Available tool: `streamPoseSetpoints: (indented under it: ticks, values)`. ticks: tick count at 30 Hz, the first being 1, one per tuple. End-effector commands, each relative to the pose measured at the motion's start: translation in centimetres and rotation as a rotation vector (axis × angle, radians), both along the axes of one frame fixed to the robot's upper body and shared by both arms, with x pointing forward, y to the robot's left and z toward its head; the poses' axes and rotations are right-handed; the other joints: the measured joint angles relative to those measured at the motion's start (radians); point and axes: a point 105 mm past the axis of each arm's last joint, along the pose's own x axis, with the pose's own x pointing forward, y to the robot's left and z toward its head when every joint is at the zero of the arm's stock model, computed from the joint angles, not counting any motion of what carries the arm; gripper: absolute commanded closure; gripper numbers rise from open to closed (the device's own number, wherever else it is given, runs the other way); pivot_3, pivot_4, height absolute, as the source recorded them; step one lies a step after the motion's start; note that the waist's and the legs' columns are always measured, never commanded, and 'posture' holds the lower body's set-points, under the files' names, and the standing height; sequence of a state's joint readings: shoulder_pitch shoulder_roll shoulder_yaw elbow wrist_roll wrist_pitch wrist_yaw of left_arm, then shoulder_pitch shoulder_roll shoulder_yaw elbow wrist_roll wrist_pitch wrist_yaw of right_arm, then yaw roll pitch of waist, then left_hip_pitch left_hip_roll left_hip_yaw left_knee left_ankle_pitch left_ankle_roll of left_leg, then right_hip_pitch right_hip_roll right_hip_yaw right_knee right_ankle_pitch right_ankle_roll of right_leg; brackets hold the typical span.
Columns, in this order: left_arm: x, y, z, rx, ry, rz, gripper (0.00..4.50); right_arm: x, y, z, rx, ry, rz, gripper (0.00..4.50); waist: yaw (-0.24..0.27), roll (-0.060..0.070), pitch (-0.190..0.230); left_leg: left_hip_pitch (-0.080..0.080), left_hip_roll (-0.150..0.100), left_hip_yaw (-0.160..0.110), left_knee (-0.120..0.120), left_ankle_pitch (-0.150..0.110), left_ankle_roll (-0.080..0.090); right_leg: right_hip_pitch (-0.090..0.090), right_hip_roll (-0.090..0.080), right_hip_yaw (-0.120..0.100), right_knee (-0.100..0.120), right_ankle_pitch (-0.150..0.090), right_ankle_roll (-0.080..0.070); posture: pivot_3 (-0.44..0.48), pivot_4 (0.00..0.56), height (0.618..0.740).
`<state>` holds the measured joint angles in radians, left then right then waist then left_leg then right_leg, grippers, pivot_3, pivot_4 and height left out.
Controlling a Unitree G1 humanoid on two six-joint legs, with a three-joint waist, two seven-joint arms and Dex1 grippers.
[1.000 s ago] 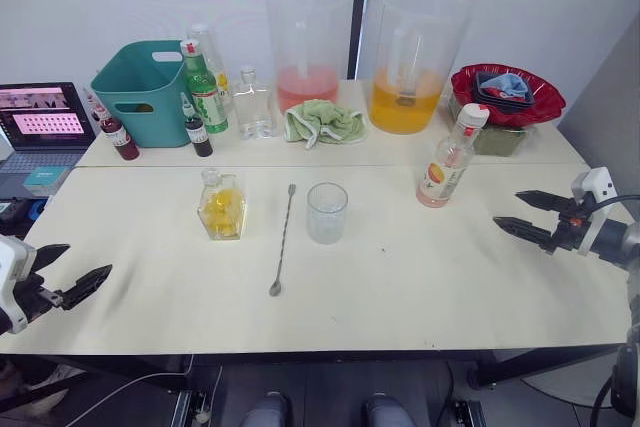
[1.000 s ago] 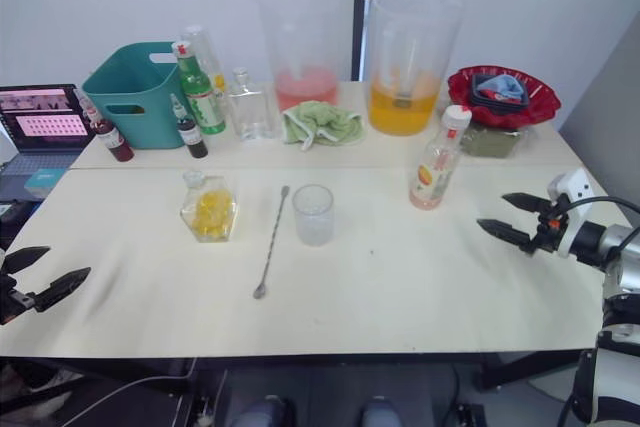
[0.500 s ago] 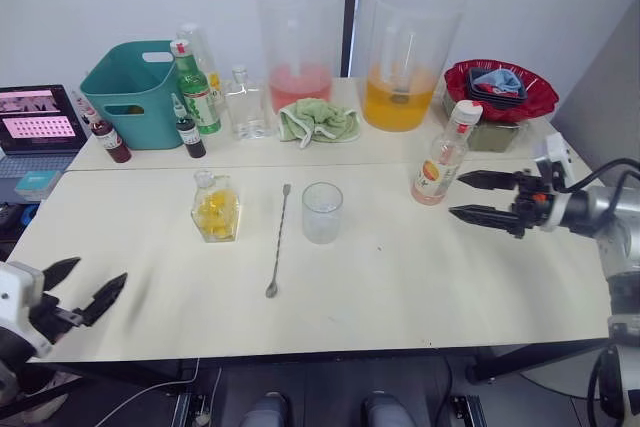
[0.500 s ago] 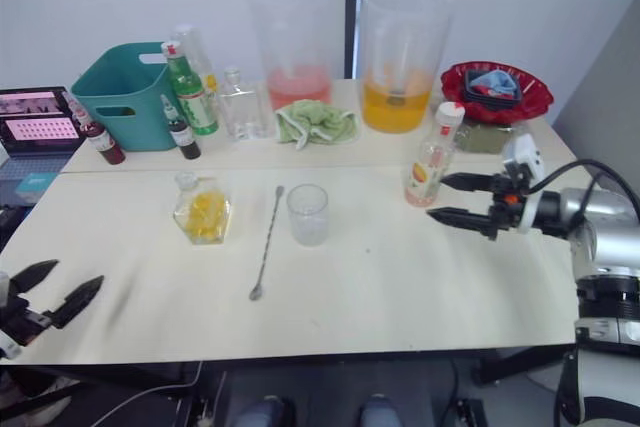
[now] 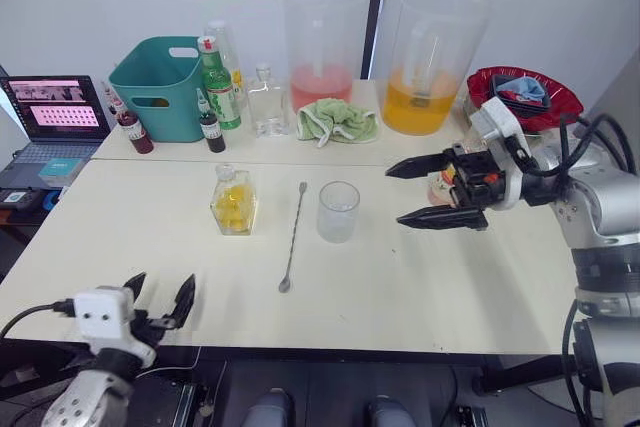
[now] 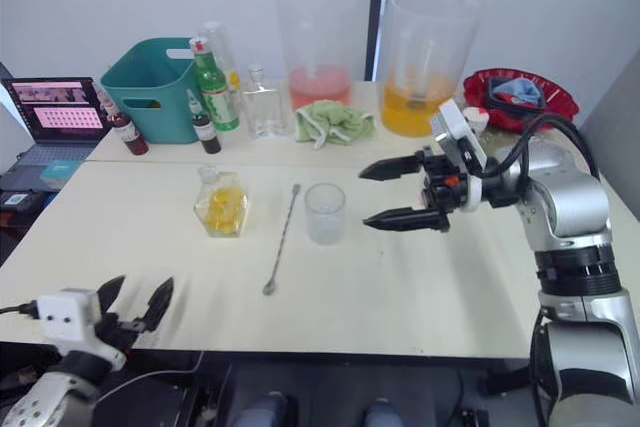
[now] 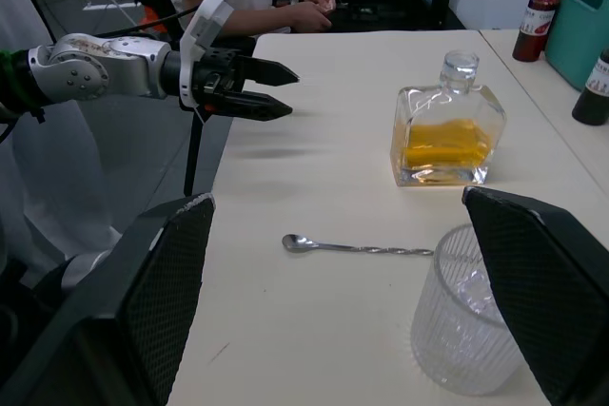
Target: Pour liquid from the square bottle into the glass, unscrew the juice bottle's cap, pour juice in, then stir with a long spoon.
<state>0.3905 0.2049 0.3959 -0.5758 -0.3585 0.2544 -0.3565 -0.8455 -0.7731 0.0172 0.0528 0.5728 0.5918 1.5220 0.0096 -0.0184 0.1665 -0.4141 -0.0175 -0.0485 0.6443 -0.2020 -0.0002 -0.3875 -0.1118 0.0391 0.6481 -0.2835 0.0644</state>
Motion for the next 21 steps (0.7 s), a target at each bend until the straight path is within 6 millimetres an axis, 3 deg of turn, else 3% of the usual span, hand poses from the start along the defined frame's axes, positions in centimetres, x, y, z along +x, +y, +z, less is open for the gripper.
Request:
streamPoseSetpoints:
  ticks: [1,9,13,21]
  values:
    - [1.6,-1.7,1.5,0.008,-0.100,0.009,0.00,-0.1,-0.2,1.1,-0.010,-0.077,-0.010,0.08,0.000,0.000,0.000,0.000,0.000,0.000,0.000,0.000,0.000,0.000,0.000,0.000,0.000,0.000,0.000,0.000,0.150,0.740]
    - [6.9,-4.0,1.4,-0.034,-0.116,-0.008,0.00,-0.3,-1.8,0.7,-0.036,-0.084,-0.070,0.08,0.003,-0.001,0.000,-0.001,-0.001,0.001,0.002,0.000,0.000,0.000,0.000,-0.003,0.001,0.001,0.001,0.000,0.150,0.740]
    - [8.6,-4.7,0.7,-0.012,-0.094,-0.017,0.00,-0.2,-2.3,0.7,-0.044,-0.075,-0.111,0.08,-0.001,-0.001,0.000,-0.001,-0.001,0.001,0.001,0.000,0.000,-0.001,0.001,-0.002,0.001,0.001,0.000,0.000,0.150,0.740]
    - [11.7,-5.2,1.4,-0.012,-0.114,-0.004,0.00,-0.7,-2.5,0.4,-0.032,-0.082,-0.129,0.08,0.004,-0.002,0.000,-0.001,-0.001,0.001,0.001,0.000,0.000,0.000,0.001,-0.002,0.001,0.001,0.001,0.000,0.150,0.740]
